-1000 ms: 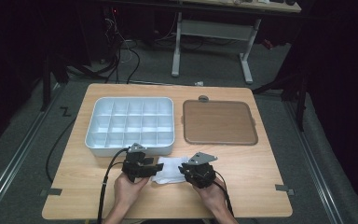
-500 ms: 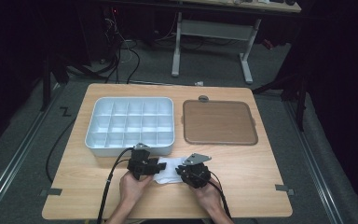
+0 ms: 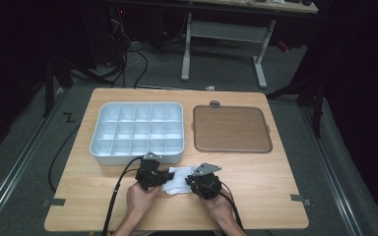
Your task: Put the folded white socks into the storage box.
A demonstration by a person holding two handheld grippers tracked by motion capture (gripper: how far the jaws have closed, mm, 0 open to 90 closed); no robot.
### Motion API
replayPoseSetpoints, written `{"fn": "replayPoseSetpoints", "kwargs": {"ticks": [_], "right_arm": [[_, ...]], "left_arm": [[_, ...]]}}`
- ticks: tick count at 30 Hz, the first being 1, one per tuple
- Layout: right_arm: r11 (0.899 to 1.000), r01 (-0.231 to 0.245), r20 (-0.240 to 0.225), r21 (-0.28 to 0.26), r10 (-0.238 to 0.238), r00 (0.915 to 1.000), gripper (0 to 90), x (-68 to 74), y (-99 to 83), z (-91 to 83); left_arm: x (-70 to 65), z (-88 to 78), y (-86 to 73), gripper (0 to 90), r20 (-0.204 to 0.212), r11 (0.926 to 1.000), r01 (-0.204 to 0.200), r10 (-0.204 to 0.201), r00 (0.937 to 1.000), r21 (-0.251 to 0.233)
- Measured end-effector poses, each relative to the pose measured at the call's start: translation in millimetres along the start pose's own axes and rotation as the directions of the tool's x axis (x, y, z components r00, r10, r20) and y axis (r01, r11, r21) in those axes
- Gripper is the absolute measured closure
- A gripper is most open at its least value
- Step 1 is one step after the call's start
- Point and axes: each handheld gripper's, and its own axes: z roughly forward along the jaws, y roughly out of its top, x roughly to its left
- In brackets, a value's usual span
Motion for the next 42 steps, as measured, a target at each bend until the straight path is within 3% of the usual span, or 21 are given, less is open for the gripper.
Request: {"fn": "replayPoseSetpoints", "kwargs": {"ticks": [9,23,28,42], "right_arm": [[1.0,0.016,-0.006,0.012,-0.016,0.9999,82.6,4.1,3.0,2.2],[0.999,0.05,-0.037,0.021,-0.049,0.9981,82.7,18.2,15.1,14.2],[0.998,0.053,-0.058,0.024,-0.052,0.9969,83.1,22.2,18.1,17.2],[0.994,0.101,-0.123,0.039,-0.095,0.9878,83.7,39.1,30.9,28.2]], "left_arm": [[-6.0,-15.0,0.8,81.5,0.023,0.9995,-0.026,0.026,0.9994,-0.018],[-3.8,-37.4,7.5,82.0,0.053,0.9978,-0.011,0.015,0.9985,-0.065],[-7.2,-43.5,8.8,82.2,0.065,0.9974,-0.022,0.026,0.9975,-0.068],[-8.8,-49.6,11.4,83.0,0.091,0.9965,0.0,0.007,0.9958,-0.084]]}}
